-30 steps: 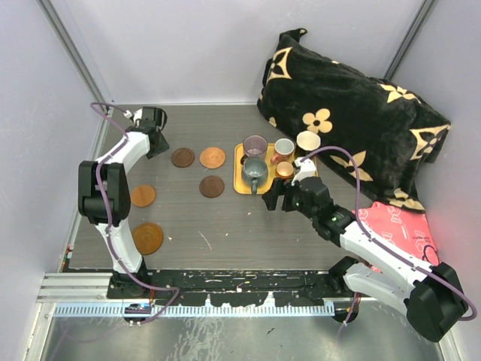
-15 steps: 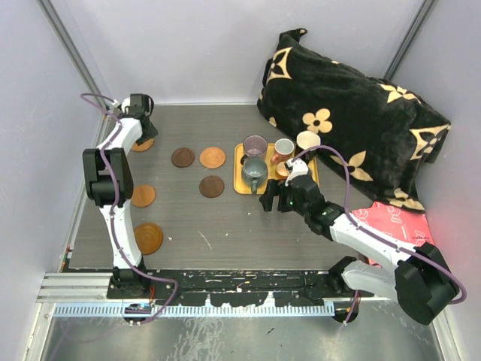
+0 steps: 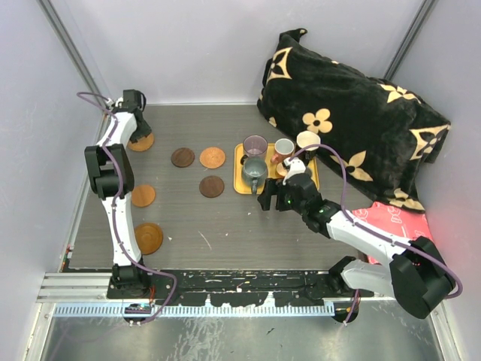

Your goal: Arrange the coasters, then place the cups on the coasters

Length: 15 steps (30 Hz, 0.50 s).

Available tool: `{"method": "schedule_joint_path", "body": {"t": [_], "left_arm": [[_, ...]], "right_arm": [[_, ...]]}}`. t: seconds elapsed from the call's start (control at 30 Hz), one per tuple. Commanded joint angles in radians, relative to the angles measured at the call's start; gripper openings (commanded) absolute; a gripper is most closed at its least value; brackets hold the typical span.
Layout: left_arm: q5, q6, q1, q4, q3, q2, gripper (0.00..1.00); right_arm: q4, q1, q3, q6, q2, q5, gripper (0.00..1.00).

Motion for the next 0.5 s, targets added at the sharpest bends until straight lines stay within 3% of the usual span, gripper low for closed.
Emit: {"method": "schedule_joint_path", "body": {"t": [0.0, 0.47], "left_arm": [[0.011, 0.009, 0.008, -0.065, 0.025, 0.003, 0.42], [0.022, 0.017, 0.01, -0.195, 0.057, 0.033, 0.42]], "right_arm": [[0.061, 0.008, 0.045, -0.003, -0.01, -0.011, 0.93], [0.035, 0.008, 0.031, -0.011, -0.089, -0.004, 0.93]]}}
